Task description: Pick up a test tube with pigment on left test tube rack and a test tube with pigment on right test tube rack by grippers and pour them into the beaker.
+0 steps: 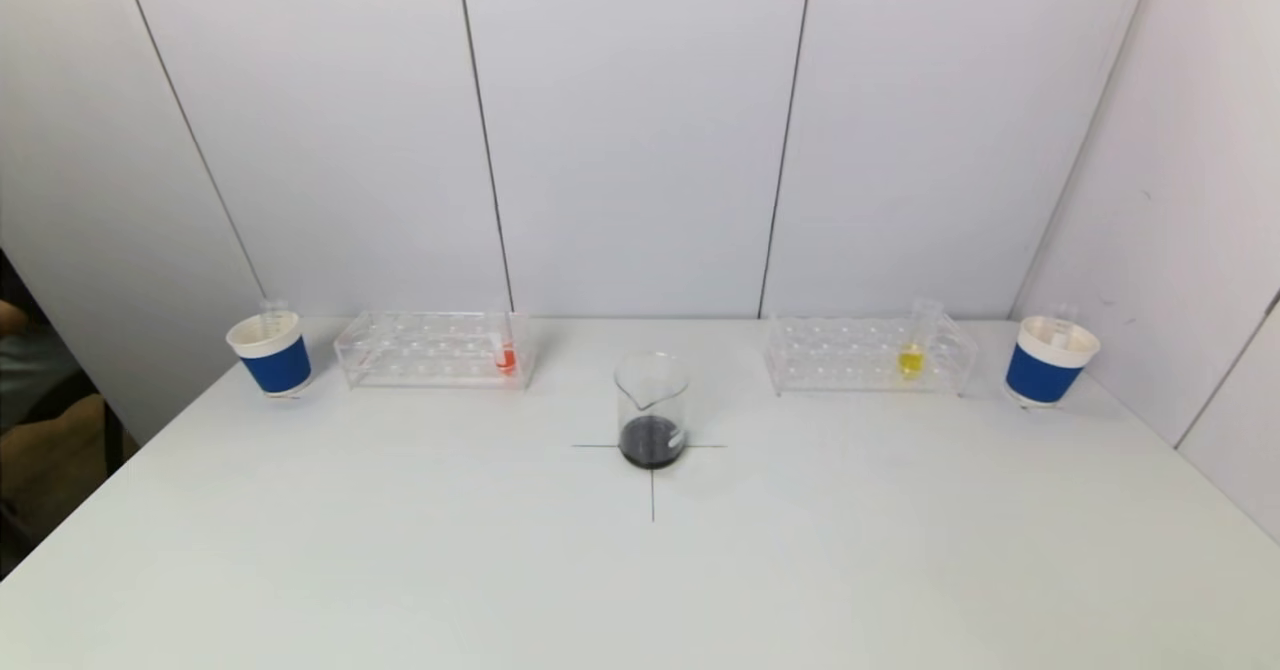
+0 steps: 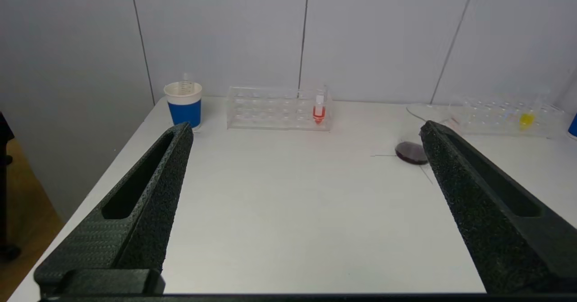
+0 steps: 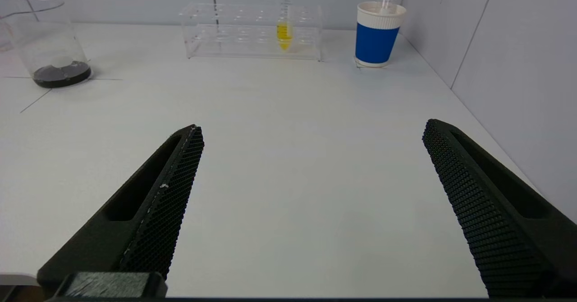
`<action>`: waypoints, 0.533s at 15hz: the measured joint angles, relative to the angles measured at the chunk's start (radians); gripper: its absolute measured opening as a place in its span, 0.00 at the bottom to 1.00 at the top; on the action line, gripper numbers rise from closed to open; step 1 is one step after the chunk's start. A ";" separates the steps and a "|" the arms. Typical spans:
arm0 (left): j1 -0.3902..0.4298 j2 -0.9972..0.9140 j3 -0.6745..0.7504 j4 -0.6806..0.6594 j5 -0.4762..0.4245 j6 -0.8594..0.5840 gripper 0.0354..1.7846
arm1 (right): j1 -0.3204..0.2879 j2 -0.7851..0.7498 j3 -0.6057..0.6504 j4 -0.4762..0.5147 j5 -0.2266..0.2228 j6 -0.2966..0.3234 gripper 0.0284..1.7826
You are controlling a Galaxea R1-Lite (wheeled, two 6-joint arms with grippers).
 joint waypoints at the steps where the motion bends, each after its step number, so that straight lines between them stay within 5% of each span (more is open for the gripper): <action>1: 0.000 -0.027 0.024 0.000 0.000 0.020 0.99 | 0.000 0.000 0.000 0.000 0.000 0.000 0.99; 8: 0.000 -0.108 0.265 -0.052 0.014 0.072 0.99 | 0.000 0.000 0.000 0.000 0.000 0.000 0.99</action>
